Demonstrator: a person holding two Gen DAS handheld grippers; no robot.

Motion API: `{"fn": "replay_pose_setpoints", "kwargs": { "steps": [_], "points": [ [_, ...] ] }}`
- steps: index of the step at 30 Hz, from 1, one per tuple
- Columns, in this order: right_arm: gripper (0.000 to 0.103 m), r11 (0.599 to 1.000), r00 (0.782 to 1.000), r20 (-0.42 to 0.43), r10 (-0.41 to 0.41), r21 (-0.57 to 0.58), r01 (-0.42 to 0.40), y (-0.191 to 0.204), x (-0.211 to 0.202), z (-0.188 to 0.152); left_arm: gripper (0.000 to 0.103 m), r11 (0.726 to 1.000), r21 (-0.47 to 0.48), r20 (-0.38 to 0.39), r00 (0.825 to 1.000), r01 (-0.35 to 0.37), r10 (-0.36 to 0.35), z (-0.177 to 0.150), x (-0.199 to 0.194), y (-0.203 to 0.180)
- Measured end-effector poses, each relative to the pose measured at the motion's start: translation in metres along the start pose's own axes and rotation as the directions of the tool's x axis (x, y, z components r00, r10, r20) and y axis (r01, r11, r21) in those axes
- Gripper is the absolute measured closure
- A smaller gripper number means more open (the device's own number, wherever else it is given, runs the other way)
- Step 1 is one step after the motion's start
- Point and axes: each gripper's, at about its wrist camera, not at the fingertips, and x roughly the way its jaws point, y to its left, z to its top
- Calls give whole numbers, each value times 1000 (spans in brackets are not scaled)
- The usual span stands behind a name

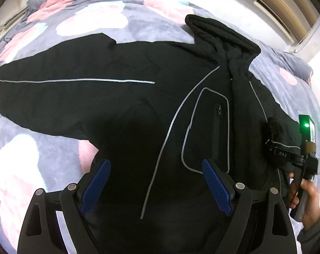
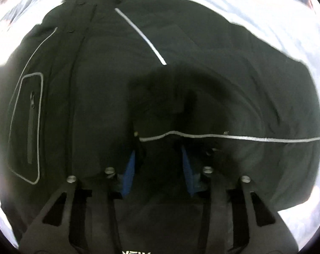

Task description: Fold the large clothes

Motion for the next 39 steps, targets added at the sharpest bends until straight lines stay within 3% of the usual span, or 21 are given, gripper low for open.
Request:
{"fn": "replay_pose_setpoints", "kwargs": {
  "steps": [3,7,10,14,16,18,21,23,27,30,33,36,39],
  "points": [
    [80,999,1000,16,27,19,-28,0,-19,3,14,1000,2,4,1000,5,-5,-2,-3,2],
    [80,996,991,103,89,-39,-85,31,-69,16,14,1000,-3,18,1000,4,-4,1,-5,5],
    [80,970,963,154,223,-129,-204,77,-107,32,14,1000,-15,44,999,17,-16,7,-11,7],
    [81,908,922,133,365,-268,-321,149,-121,40,14,1000,-9,83,997,3,-2,13,-21,9],
    [81,875,906,97,412,-320,-364,186,-112,42,14,1000,-12,100,995,-22,24,15,-24,13],
    [80,858,903,48,426,-340,-386,211,-89,40,14,999,-24,103,994,-41,43,14,-24,20],
    [79,876,931,-59,361,-319,-360,238,-31,44,14,997,-59,84,995,-54,59,12,-20,35],
    [73,886,935,-139,326,-302,-353,246,8,44,14,996,-68,72,995,-66,71,10,-17,42],
    [62,875,921,-157,356,-290,-388,244,23,46,14,995,-65,59,995,-81,85,9,-12,48],
    [57,847,898,-152,414,-298,-441,233,2,46,14,996,-68,55,997,-52,56,14,-8,47],
    [45,843,890,-102,444,-289,-454,198,-30,40,14,998,-53,65,998,16,-13,26,-3,41],
    [41,877,909,-5,416,-263,-403,143,-49,41,14,990,-36,39,990,136,-135,40,10,34],
    [41,945,959,86,270,-216,-247,83,-54,41,14,971,-40,50,971,236,-234,58,30,26]
  ]
}}
